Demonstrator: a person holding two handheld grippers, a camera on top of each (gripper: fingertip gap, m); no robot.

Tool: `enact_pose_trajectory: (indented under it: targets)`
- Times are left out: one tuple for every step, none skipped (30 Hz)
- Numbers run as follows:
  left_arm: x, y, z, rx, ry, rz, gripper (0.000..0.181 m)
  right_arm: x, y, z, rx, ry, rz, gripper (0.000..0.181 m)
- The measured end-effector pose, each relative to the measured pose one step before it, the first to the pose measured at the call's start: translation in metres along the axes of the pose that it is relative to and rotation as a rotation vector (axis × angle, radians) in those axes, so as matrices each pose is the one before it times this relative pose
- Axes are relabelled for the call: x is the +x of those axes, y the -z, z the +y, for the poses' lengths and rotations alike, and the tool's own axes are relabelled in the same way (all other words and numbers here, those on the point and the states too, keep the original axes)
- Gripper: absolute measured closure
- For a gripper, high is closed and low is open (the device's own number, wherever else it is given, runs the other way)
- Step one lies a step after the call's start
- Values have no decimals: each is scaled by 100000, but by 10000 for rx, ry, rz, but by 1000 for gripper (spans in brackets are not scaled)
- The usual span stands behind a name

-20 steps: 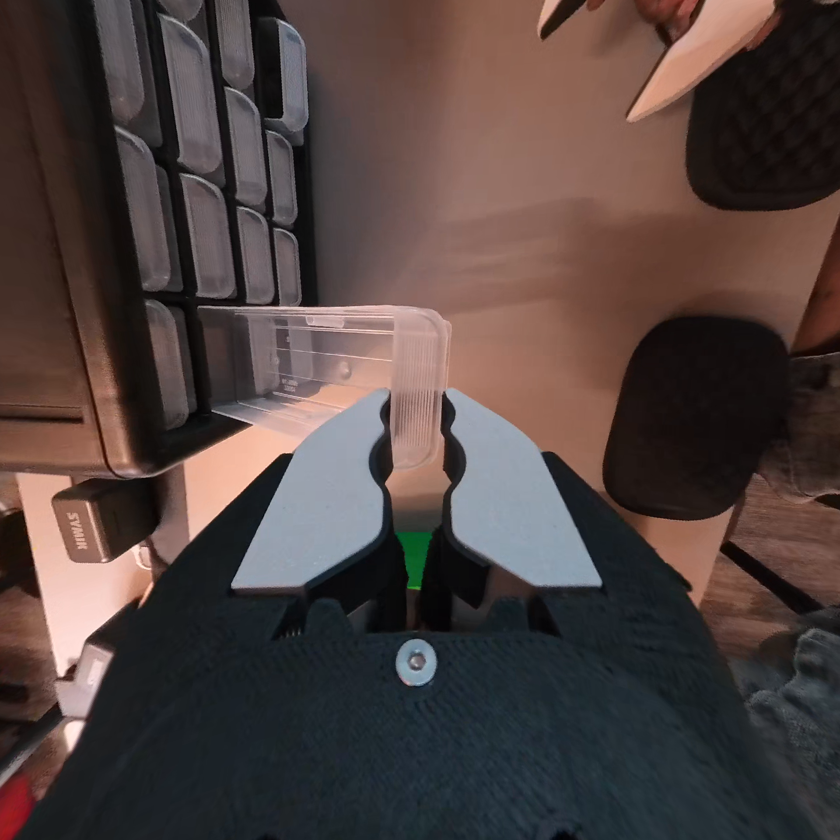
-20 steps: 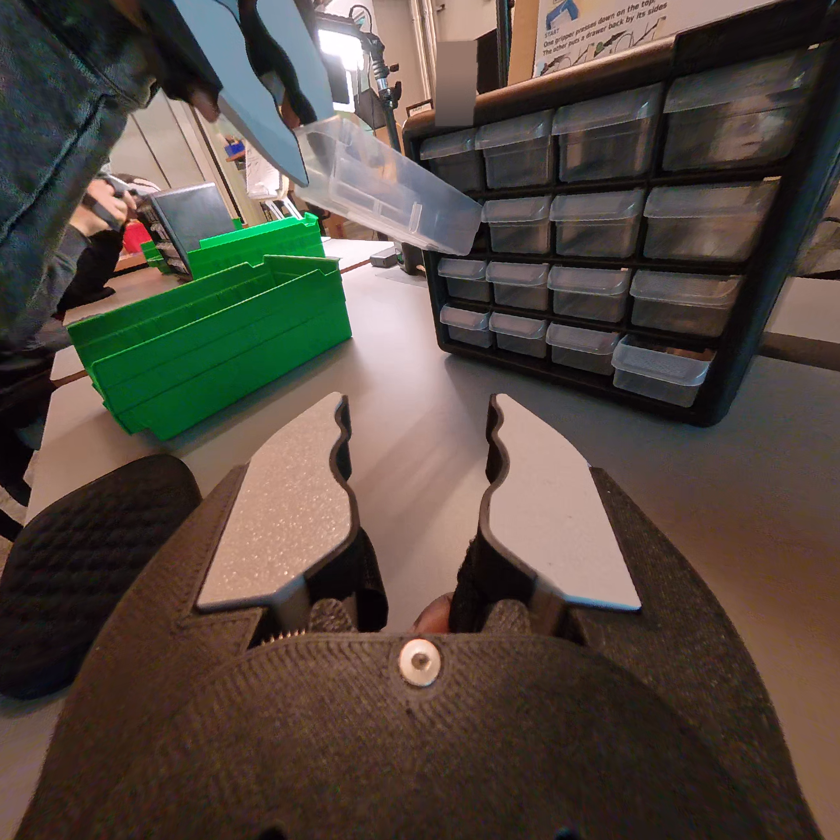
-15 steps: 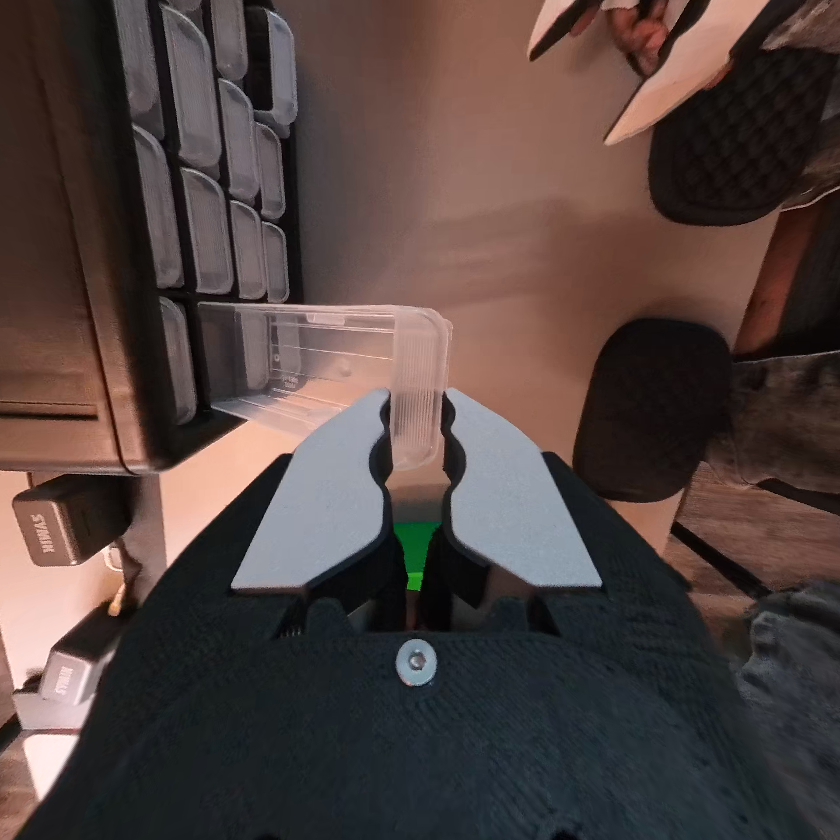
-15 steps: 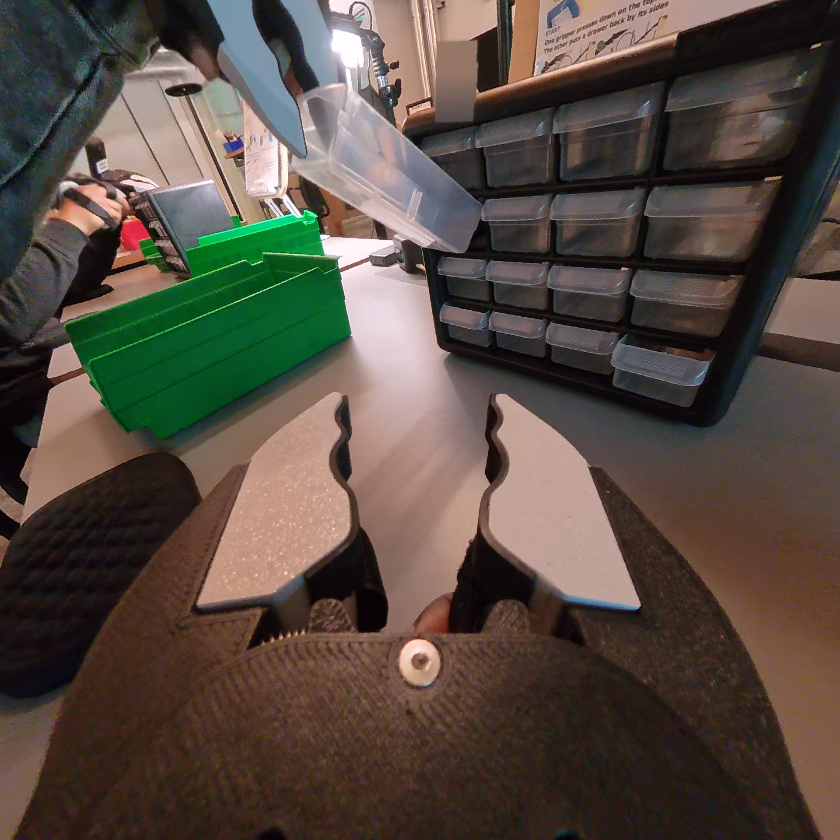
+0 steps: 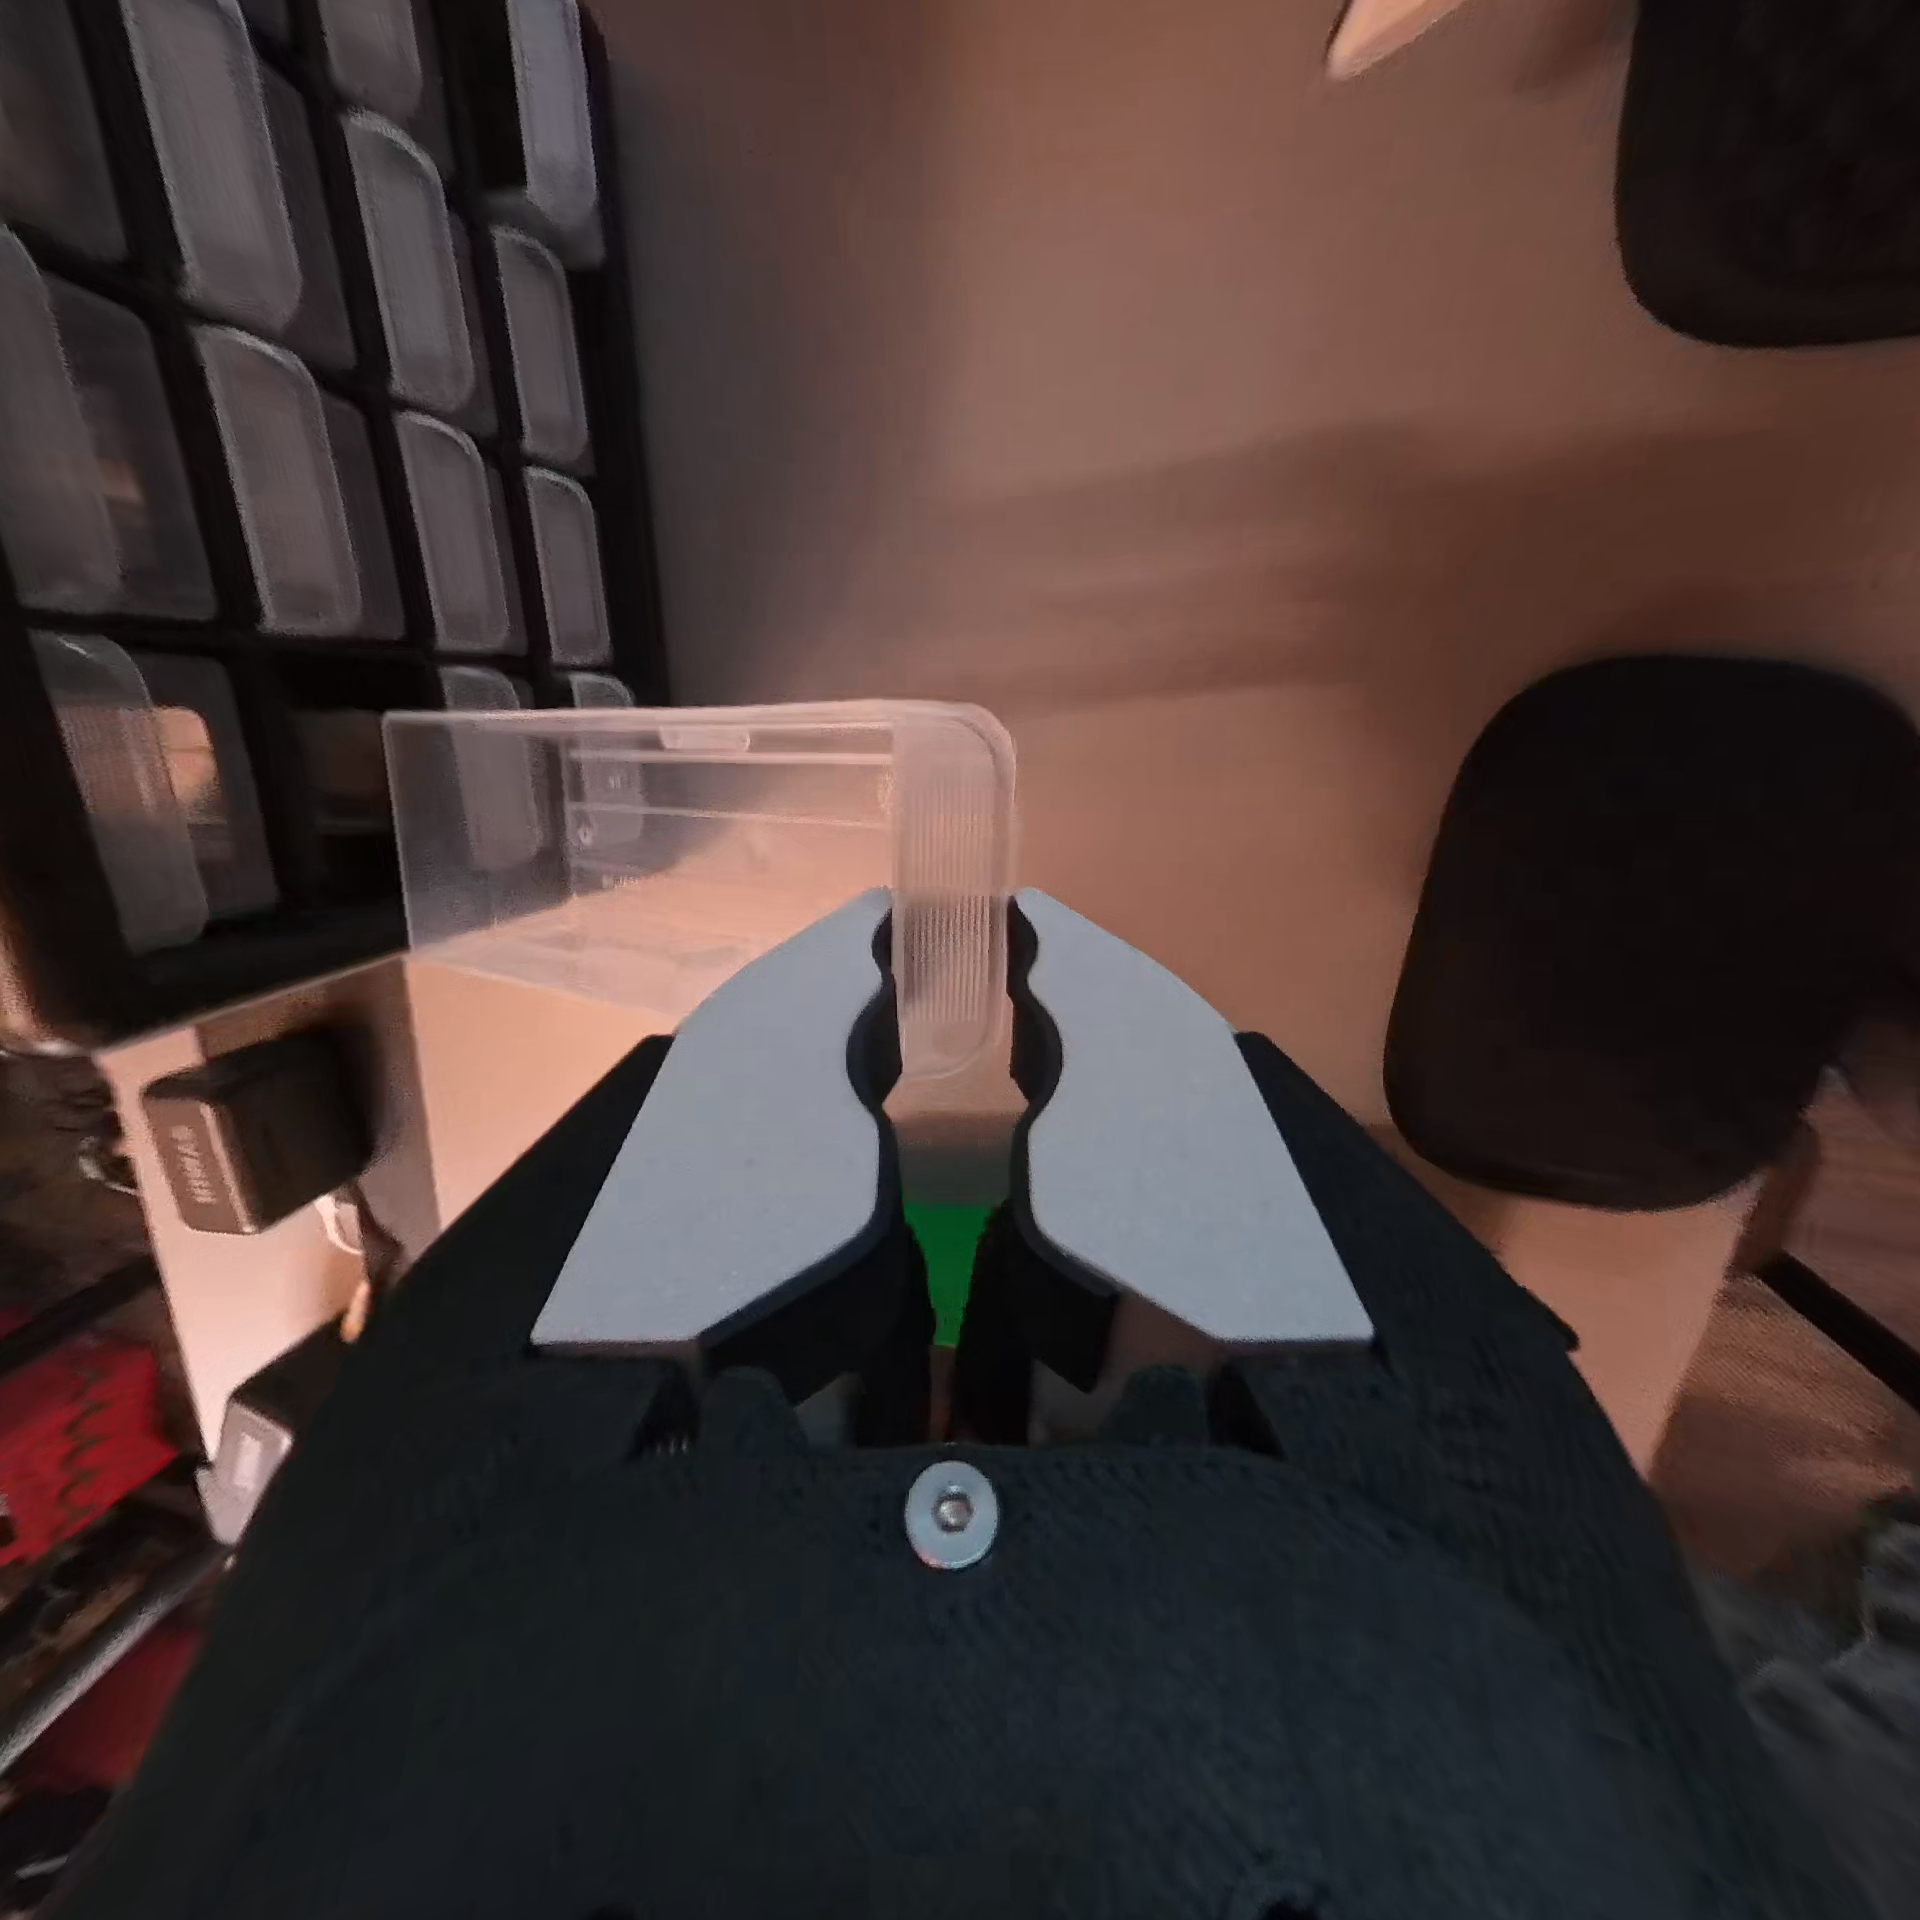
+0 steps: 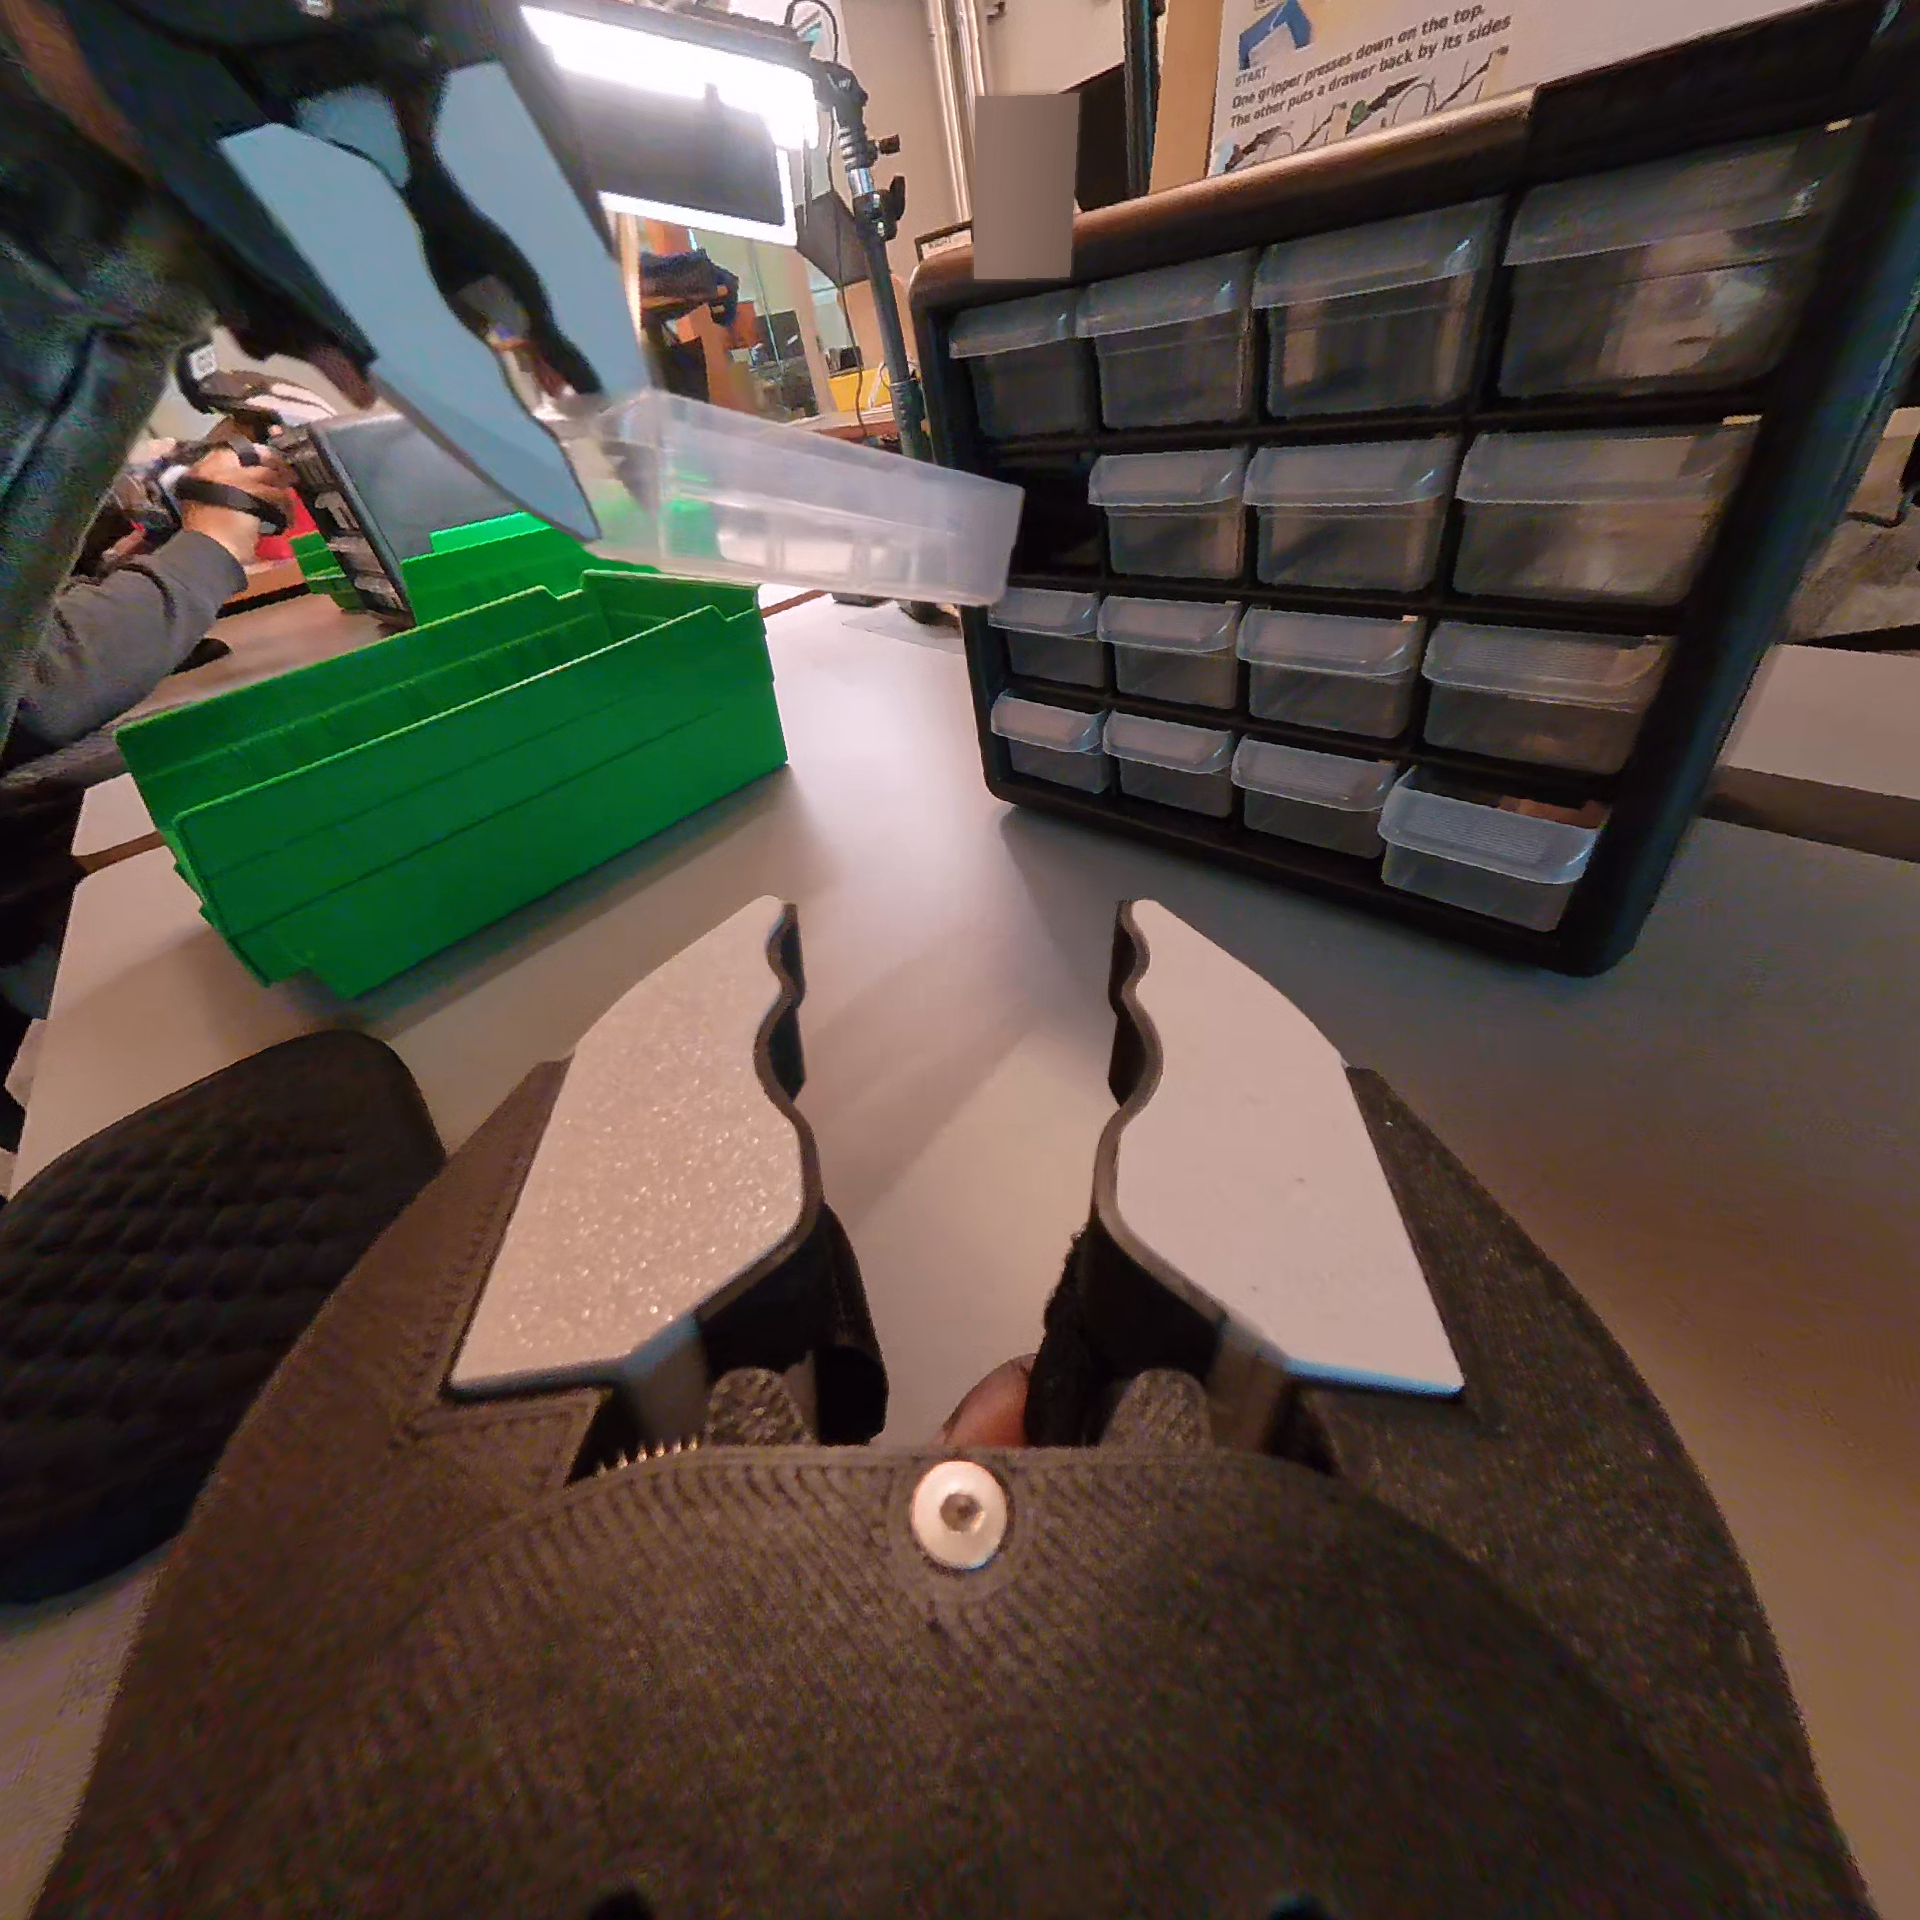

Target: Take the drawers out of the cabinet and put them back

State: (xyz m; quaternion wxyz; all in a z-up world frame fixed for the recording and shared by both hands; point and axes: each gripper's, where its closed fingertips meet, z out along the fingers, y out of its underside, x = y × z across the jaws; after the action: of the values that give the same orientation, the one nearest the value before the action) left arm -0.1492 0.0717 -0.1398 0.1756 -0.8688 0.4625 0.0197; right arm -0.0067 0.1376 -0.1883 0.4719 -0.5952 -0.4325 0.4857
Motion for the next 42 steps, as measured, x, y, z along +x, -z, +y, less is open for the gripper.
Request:
enact_pose_trajectory:
  targets:
    - [411, -6, -505, 439, -226, -448, 165, 91, 18, -12, 0, 70, 62, 124]
    - [329, -60, -618, 561, -208, -589, 165, 74, 32, 4, -1, 86, 61, 124]
    - [105, -57, -639, 604, -104, -805, 165, 29, 2, -2, 4, 93, 42, 124]
    - [-159, -28, -548, 544, -49, -1058, 165, -22, -6, -2, 5, 87, 14, 124]
    - [-454, 64, -406, 424, -136, -1346, 165, -71, -38, 43, -9, 67, -10, 124]
    - [-446, 143, -386, 394, -304, -1436, 165, -110, -60, 82, -30, 30, -41, 124]
    - [-315, 163, -464, 390, -298, -1372, 165, -96, -70, 100, -43, -9, -54, 124]
    - [45, 128, -304, 228, -235, -1056, 165, -97, -67, 76, -29, -47, -66, 123]
    - [479, 26, -126, 56, -260, -662, 165, -64, -44, 36, -1, -82, -66, 123]
    - [699, -83, -152, 54, -209, -460, 165, -63, -3, -50, 51, -102, -77, 123]
    - [723, -148, -356, 193, -73, -374, 165, -64, 23, -151, 112, -137, -87, 122]
    - [773, -168, -454, 278, 21, -281, 165, -146, 61, -281, 201, -180, -150, 122]
    - [818, -200, -464, 235, -51, -185, 165, -313, 73, -444, 305, -244, -284, 120]
    - [681, -188, -510, 204, -117, -221, 165, -442, 95, -530, 356, -320, -371, 119]
    - [651, -179, -568, 181, -243, -183, 165, -353, 75, -485, 331, -340, -316, 117]
    - [646, -186, -496, 60, -332, -94, 165, -231, 67, -417, 274, -269, -237, 115]
    - [708, -224, -497, 41, -321, 6, 165, -202, 68, -347, 217, -204, -188, 114]
    - [633, -223, -497, 90, -341, 2, 165, -214, 32, -278, 172, -191, -179, 113]
    - [384, -167, -557, 208, -336, -151, 165, -165, -30, -129, 103, -224, -138, 112]
    - [230, -139, -469, 209, -355, -208, 165, -160, -81, 9, 48, -304, -169, 112]
    - [198, -117, -379, 151, -355, -161, 165, -97, -136, 148, -15, -423, -190, 113]
    - [256, -132, -294, 85, -227, -59, 165, -10, -173, 242, -58, -504, -194, 114]
    - [416, -152, -213, 33, -106, 115, 165, -105, -180, 228, -50, -487, -282, 114]
    - [423, -134, -190, 34, -35, 135, 165, -254, -165, 128, -7, -413, -350, 116]
    - [280, -79, -217, 96, 4, 51, 165, -246, -134, 86, 0, -256, -277, 120]
    - [276, -23, -223, 127, -68, 58, 165, -115, -124, 177, -78, -48, -117, 124]
    - [275, 28, -163, 93, -166, 74, 165, 64, -112, 319, -188, 123, 64, 128]
    - [209, 13, 37, -25, -168, 43, 165, -6, -67, 284, -174, 185, 58, 131]
    - [75, 63, -42, 75, -54, -28, 165, -93, -4, 115, -84, 171, 6, 137]
    - [-96, 127, -179, 194, 120, -53, 165, -173, 63, 15, -53, 224, -54, 137]
    - [-153, 155, -259, 242, 238, 2, 164, -285, 91, -75, -16, 249, -109, 137]
    - [-374, 199, -252, 267, 435, -76, 159, -352, 78, -136, 24, 224, -144, 137]
    - [-563, 288, -341, 390, 699, -105, 154, -496, 95, -272, 125, 172, -246, 137]
    - [-336, 374, -551, 558, 881, 125, 149, -412, 86, -237, 81, 130, -194, 137]
    - [-362, 478, -679, 651, 1166, 141, 144, -5, 93, -167, 38, 177, 65, 138]
    - [-431, 551, -780, 761, 1445, 133, 138, -41, 139, -239, 87, 79, -8, 138]
    - [-931, 588, -907, 873, 1820, -96, 136, 44, 180, -164, 33, 36, -8, 138]
    - [-1053, 548, -899, 838, 1990, 6, 129, -40, 165, -70, -8, 6, -88, 138]
    - [-1082, 371, -672, 575, 2080, 139, 125, -41, 126, -94, 4, -63, -80, 138]
    - [-1183, 169, -411, 308, 2217, 116, 118, -92, 68, -36, -19, -45, -92, 138]
    - [-1038, 19, -165, 109, 2251, 214, 109, -196, -29, 144, -144, -33, -155, 138]
    - [-586, -82, 113, -78, 2023, 443, 98, -296, -97, 228, -183, -40, -213, 138]
